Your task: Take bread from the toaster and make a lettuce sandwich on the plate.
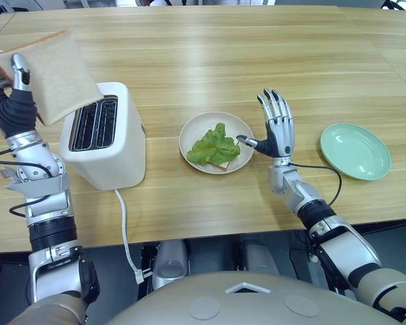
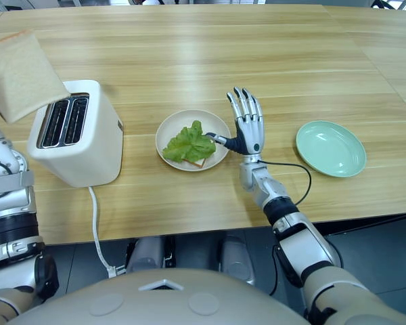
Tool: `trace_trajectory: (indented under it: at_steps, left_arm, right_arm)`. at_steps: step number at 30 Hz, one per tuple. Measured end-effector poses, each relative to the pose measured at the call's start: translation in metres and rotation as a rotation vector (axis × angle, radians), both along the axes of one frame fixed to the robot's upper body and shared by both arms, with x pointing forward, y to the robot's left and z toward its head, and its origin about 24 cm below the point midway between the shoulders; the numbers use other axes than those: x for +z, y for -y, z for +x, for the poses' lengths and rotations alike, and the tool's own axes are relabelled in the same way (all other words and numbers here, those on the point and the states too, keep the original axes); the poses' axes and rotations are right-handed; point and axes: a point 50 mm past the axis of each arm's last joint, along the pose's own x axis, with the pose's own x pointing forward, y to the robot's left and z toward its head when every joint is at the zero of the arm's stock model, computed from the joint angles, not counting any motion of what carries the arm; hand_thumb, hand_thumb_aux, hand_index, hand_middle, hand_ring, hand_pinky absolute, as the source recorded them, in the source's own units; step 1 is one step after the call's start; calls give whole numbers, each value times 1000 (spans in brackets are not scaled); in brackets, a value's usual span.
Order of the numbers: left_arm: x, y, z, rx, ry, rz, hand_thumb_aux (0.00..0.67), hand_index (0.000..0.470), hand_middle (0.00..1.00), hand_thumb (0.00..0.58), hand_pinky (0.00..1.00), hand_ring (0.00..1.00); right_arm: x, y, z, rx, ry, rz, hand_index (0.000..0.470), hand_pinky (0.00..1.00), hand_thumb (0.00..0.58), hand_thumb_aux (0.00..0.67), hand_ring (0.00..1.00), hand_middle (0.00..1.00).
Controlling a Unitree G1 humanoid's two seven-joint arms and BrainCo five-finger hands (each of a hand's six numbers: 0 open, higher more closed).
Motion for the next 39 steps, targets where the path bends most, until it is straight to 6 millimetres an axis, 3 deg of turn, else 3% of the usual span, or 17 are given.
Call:
trace_trajectory:
  at_steps: [4, 9, 18, 19, 24, 33, 39]
  left_arm:
    - [-2, 10, 5, -132, 30, -105, 670, 460, 1000, 580, 1000, 1000]
    - [-2, 39, 17, -357, 50, -204, 670, 460, 1000, 580, 1000, 1000]
    - [-19, 105, 36, -708, -55, -295, 670, 460, 1000, 580, 1000, 1000]
    - [-25, 122, 39, -766, -95, -296, 670, 460, 1000, 580, 1000, 1000]
    - [-40, 161, 44, -898, -214, -286, 670, 460, 1000, 580, 1000, 1000]
    - [-74, 198, 63, -982, -409, -301, 670, 460, 1000, 580, 1000, 1000]
    - [-105, 211, 83, -988, -570, -292, 670, 460, 1000, 580, 1000, 1000]
  right_arm:
    - [1, 4, 1, -10, 2, -2, 0, 0, 0, 0, 0, 0]
    - [4, 16, 3, -48, 13, 0, 0, 0, 0, 0, 0, 0]
    - [-1, 52, 5, -172, -17, -11, 0, 0, 0, 0, 0, 0]
    - [-2, 58, 5, -195, -25, -14, 0, 0, 0, 0, 0, 0]
    - [-3, 68, 5, -228, -32, -26, 0, 0, 0, 0, 0, 0]
    - [-5, 76, 4, -205, -61, -49, 0, 0, 0, 0, 0, 0]
    - [3, 73, -5, -45, -55, -49, 0, 0, 0, 0, 0, 0]
